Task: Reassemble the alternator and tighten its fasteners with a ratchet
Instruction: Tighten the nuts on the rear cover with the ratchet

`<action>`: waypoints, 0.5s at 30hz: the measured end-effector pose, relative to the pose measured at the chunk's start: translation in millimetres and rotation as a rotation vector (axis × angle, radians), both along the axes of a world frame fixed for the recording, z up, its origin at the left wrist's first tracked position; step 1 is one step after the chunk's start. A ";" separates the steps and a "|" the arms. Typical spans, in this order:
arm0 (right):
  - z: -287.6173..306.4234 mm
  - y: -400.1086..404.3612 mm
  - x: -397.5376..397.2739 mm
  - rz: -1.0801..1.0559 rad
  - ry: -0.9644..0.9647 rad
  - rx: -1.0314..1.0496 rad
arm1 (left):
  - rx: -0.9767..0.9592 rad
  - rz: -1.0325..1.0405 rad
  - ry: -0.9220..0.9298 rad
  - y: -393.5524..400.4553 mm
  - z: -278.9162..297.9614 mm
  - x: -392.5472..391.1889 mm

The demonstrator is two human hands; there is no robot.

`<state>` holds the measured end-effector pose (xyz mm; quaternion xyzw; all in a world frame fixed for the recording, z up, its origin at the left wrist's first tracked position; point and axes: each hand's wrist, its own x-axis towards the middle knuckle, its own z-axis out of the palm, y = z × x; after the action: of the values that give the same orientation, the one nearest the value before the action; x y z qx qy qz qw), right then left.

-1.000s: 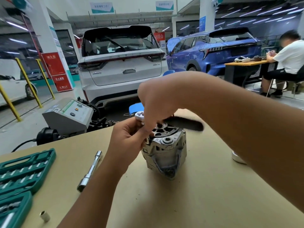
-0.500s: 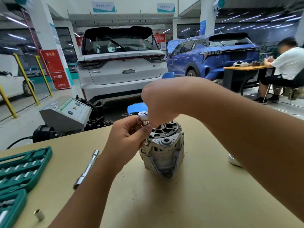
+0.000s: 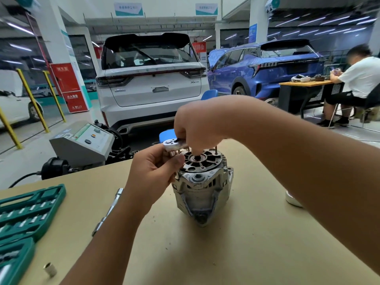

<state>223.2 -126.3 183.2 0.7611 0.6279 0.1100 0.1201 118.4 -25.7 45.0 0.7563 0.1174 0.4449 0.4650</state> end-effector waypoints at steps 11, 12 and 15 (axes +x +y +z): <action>-4.0 0.1 3.1 -0.033 0.318 0.045 | -0.049 -0.010 -0.028 7.1 -4.2 -1.0; -7.6 1.7 2.7 -0.008 0.224 0.091 | -0.079 -0.025 -0.036 7.1 -4.5 -0.6; -13.9 3.3 -0.6 0.044 0.200 0.185 | -0.093 -0.058 -0.039 7.2 -7.5 0.8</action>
<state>222.6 -123.0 169.3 0.7620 0.6405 0.0939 -0.0163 119.2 -18.5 37.5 0.7283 0.1069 0.4399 0.5145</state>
